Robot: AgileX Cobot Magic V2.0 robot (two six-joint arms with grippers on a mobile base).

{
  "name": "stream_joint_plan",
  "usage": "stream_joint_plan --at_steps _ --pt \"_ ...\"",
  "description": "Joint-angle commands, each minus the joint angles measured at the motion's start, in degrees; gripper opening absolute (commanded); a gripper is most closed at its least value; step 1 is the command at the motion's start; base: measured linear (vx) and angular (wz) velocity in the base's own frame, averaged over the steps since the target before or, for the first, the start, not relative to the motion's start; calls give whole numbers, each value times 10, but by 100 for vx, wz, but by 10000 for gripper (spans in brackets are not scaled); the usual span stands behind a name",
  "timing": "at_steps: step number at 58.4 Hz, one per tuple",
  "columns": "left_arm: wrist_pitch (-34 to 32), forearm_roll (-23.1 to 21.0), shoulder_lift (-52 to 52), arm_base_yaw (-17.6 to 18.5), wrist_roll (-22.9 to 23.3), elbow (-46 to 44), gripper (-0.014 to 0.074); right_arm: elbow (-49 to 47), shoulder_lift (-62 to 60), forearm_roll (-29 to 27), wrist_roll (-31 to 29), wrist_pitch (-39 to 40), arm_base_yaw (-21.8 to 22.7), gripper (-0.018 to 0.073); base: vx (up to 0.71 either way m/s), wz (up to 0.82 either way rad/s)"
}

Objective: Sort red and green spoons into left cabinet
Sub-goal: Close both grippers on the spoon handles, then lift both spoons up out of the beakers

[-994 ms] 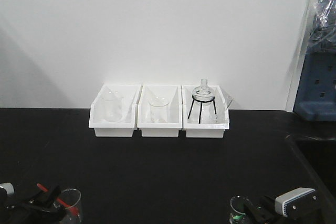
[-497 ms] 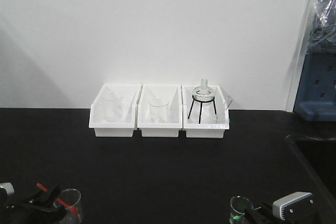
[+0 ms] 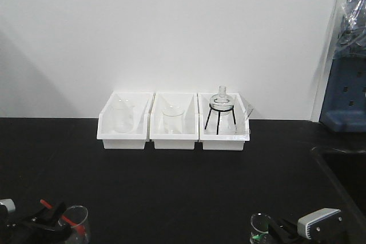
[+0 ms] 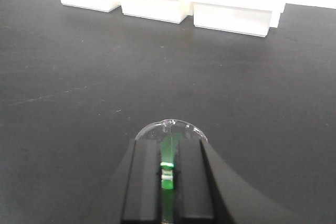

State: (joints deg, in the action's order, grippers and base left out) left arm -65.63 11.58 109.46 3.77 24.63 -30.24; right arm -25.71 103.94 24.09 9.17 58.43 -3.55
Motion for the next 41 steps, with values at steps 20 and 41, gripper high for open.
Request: stream_joint_plan --at_steps 20,41 --pt "-132 -7 -29 3 2 -10 135 -11 -19 -6 -4 55 0 -12 0 0" --pt "-132 -12 -69 3 -12 -10 135 -11 -43 -5 -4 55 0 -9 0 0"
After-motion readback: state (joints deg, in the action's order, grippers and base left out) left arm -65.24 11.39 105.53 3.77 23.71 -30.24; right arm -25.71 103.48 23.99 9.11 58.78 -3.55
